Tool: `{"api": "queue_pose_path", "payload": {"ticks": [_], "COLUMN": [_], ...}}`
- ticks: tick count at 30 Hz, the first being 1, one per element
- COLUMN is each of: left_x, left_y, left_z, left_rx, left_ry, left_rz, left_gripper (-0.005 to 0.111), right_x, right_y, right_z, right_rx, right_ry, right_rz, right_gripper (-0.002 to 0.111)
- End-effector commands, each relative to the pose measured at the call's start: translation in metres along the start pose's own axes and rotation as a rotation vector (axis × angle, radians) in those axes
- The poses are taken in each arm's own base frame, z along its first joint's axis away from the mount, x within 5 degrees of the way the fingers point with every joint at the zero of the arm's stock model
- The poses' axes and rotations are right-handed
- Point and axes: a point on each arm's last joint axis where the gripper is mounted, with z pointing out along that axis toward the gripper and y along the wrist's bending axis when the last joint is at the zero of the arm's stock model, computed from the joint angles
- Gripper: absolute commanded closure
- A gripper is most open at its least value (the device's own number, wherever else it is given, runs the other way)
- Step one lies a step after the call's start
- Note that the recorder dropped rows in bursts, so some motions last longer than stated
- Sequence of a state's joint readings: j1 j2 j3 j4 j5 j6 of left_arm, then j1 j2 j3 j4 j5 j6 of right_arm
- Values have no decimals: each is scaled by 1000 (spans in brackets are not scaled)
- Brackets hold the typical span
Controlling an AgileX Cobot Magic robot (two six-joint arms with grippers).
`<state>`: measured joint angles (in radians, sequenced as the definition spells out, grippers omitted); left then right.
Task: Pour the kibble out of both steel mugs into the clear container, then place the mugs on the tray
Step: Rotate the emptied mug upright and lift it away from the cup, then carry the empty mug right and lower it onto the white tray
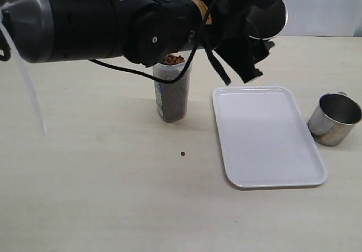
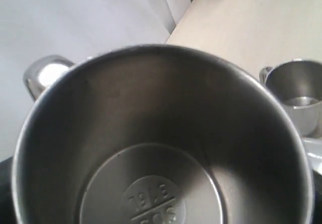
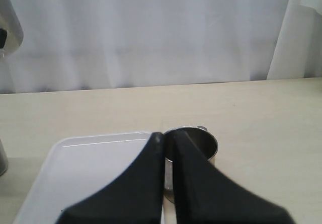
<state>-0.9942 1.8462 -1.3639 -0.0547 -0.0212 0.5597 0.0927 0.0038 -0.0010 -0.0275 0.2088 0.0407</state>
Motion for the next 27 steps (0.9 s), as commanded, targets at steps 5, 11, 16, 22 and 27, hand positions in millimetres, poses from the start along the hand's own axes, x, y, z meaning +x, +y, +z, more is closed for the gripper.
{"api": "queue_pose_path", "payload": {"ticks": [5,11,16,22,27], "left_x": [-47,-39,-17,39,72], "left_y": [-7,-2,0,-30,-42], "left_z": [-11,-10,2,52,77], "left_rx": [-2,398,369,427,392], "left_ry": [-229,-402,-322,-208,-183], "left_rz": [-204,-292,-261,-327,-383], "left_gripper": [107,107,107,107,107], "right_x": [-1,-1,-1,-1,-1], "right_y": [0,0,0,0,0], "right_z": [0,0,0,0,0], "right_rx": [-2,-2,-2,-2,-2], "right_ry": [-11,-11,-11,-11,-11], "right_rz": [-7,-7,-7,-7,-7], "right_gripper": [104,104,104,104,104]}}
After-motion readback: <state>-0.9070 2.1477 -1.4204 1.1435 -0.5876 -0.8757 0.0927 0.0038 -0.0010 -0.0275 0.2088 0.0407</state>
